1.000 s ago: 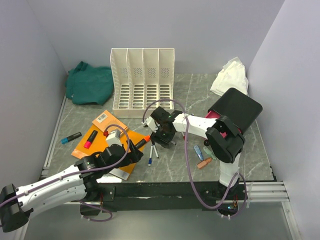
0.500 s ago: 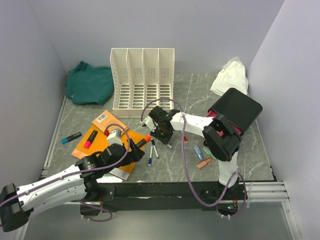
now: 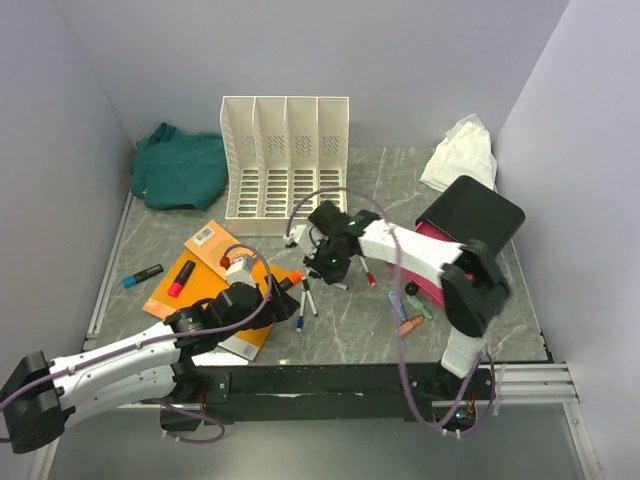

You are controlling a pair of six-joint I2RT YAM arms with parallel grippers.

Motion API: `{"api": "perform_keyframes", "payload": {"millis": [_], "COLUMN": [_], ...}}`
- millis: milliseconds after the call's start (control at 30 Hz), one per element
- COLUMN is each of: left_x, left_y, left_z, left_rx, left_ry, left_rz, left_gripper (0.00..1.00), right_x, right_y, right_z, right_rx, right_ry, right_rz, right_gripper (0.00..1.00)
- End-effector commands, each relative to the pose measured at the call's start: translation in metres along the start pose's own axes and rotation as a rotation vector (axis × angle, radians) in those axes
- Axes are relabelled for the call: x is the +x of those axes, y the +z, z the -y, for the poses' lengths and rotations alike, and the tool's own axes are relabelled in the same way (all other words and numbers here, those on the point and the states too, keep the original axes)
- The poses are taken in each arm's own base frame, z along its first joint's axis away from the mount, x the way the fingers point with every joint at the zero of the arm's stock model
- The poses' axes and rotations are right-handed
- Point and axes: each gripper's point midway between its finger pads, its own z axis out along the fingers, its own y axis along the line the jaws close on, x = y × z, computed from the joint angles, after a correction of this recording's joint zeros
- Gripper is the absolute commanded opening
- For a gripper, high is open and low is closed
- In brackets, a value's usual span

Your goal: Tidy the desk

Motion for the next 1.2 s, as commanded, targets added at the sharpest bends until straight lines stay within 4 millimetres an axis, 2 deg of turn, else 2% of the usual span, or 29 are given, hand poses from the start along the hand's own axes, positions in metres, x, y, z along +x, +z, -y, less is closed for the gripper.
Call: {"api": "perform_keyframes", "payload": {"millis": [0, 33, 67, 100, 167, 200, 233, 300, 333, 400, 433, 467, 567, 667, 733, 900, 933, 1000, 1033, 1100, 1133, 1167], "left_x": [-0.009, -0.009, -0.008, -0.01, -0.007, -0.007, -0.004, -0.005, -0.002, -0.004, -0.001, -0.001, 0.0, 0.002, 0.004, 0.003, 0.006, 0.002, 0.004, 0.002, 0.003, 0.004], "left_y": [0.004, 0.007, 0.009, 0.009, 0.015, 0.015, 0.019, 0.021, 0.025, 0.027, 0.03, 0.031, 0.039, 0.046, 0.052, 0.06, 0.061, 0.062, 0.063, 0.064, 0.065, 0.065], "left_z": [0.036, 0.04, 0.042, 0.048, 0.048, 0.052, 0.051, 0.057, 0.053, 0.057, 0.056, 0.058, 0.06, 0.061, 0.06, 0.063, 0.06, 0.062, 0.059, 0.059, 0.058, 0.057], "left_rx": [0.106, 0.103, 0.103, 0.115, 0.102, 0.109, 0.097, 0.095, 0.068, 0.07, 0.061, 0.064, 0.046, 0.016, -0.011, -0.052, -0.07, -0.08, -0.097, -0.111, -0.115, -0.121], "left_ry": [-0.036, -0.036, -0.032, -0.034, -0.032, -0.037, -0.036, -0.041, -0.039, -0.036, -0.032, -0.03, -0.025, -0.032, -0.036, -0.037, -0.03, -0.027, -0.02, -0.017, -0.015, -0.017], "left_rz": [-0.003, -0.008, -0.015, -0.014, -0.03, -0.038, -0.05, -0.059, -0.07, -0.071, -0.082, -0.081, -0.092, -0.105, -0.114, -0.115, -0.123, -0.11, -0.116, -0.109, -0.11, -0.111], "left_gripper": [0.99, 0.99, 0.99, 0.99, 0.99, 0.99, 0.99, 0.99, 1.0, 0.99, 0.99, 0.99, 0.97, 0.95, 0.94, 0.92, 0.92, 0.92, 0.92, 0.92, 0.92, 0.92], "right_x": [-0.028, -0.029, -0.03, -0.028, -0.025, -0.02, -0.017, -0.005, 0.004, 0.023, 0.033, 0.047, 0.08, 0.104, 0.114, 0.142, 0.145, 0.151, 0.152, 0.156, 0.156, 0.157], "right_y": [-0.092, -0.112, -0.121, -0.131, -0.151, -0.16, -0.172, -0.185, -0.202, -0.206, -0.218, -0.211, -0.212, -0.213, -0.213, -0.195, -0.191, -0.183, -0.184, -0.182, -0.185, -0.185], "right_z": [-0.018, -0.023, -0.022, -0.014, -0.01, 0.005, 0.01, 0.026, 0.04, 0.052, 0.059, 0.061, 0.071, 0.077, 0.081, 0.087, 0.086, 0.083, 0.081, 0.078, 0.076, 0.074], "right_rx": [-0.081, -0.093, -0.088, -0.068, -0.041, -0.003, 0.029, 0.083, 0.147, 0.216, 0.281, 0.307, 0.411, 0.476, 0.51, 0.539, 0.533, 0.521, 0.519, 0.523, 0.527, 0.526], "right_ry": [-0.112, -0.12, -0.117, -0.095, -0.077, -0.027, -0.012, 0.062, 0.1, 0.17, 0.191, 0.218, 0.293, 0.366, 0.396, 0.453, 0.456, 0.462, 0.46, 0.459, 0.454, 0.452], "right_rz": [0.249, 0.291, 0.316, 0.336, 0.378, 0.393, 0.42, 0.446, 0.483, 0.486, 0.51, 0.48, 0.428, 0.408, 0.394, 0.302, 0.287, 0.266, 0.267, 0.266, 0.274, 0.279], "right_gripper": [0.0, 0.0, 0.0, 0.0, 0.0, 0.0, 0.0, 0.0, 0.0, 0.0, 0.0, 0.01, 0.02, 0.03, 0.04, 0.08, 0.13, 0.15, 0.26, 0.38, 0.43, 0.44]}}
